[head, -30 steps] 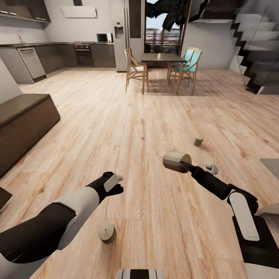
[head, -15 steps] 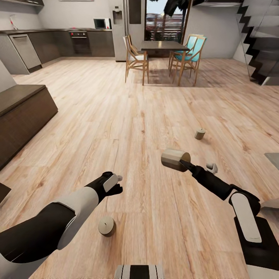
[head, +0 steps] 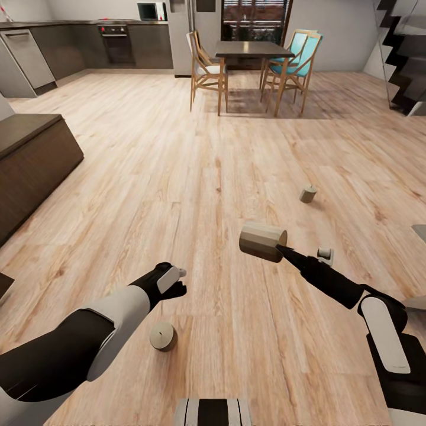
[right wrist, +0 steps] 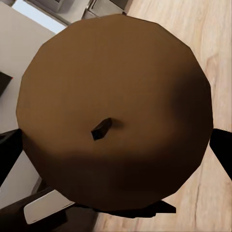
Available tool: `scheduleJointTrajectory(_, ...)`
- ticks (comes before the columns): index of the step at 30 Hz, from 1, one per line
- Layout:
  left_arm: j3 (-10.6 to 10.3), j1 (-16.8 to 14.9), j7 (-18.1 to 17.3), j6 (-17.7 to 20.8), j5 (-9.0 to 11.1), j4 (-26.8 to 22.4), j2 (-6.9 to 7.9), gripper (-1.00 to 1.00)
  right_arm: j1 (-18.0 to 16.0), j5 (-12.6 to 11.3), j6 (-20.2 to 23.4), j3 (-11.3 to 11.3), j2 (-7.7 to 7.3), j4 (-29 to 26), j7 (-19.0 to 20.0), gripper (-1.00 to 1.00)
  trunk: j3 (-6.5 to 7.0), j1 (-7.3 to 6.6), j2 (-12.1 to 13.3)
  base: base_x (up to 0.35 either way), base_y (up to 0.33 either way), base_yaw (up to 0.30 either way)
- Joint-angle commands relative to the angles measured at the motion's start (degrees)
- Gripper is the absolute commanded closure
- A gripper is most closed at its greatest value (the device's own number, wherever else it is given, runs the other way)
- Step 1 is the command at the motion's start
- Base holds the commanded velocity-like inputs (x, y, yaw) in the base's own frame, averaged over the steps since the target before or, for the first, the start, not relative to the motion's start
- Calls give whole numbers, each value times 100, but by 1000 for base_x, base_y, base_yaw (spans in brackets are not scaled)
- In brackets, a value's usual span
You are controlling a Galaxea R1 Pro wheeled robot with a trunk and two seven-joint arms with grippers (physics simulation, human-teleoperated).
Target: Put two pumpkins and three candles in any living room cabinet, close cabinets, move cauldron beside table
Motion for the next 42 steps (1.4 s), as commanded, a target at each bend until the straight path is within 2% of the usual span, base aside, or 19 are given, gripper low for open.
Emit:
scheduleJointTrajectory(1, -46, -2, 38, 21, 61, 5, 7, -100, -4, -31, 42, -8, 0, 0, 16, 100, -5, -2, -2, 0, 0, 0)
scheduleJointTrajectory(11, -47, 0, 38, 20, 64, 69, 73, -100, -3, -23, 10, -8, 8, 11, 26, 100, 12, -2, -2, 0, 0, 53)
scheduleJointTrajectory(30, -47, 0, 38, 45, 79, 86, 69, -100, -3, -14, 5, -8, 24, 26, 18, 100, 68, -2, -2, 0, 0, 158)
scheduleJointTrajectory(42, -47, 0, 39, 30, 80, 129, 71, -100, -3, -25, 8, -8, 17, 106, 26, 100, -198, 29, -18, -9, 0, 46)
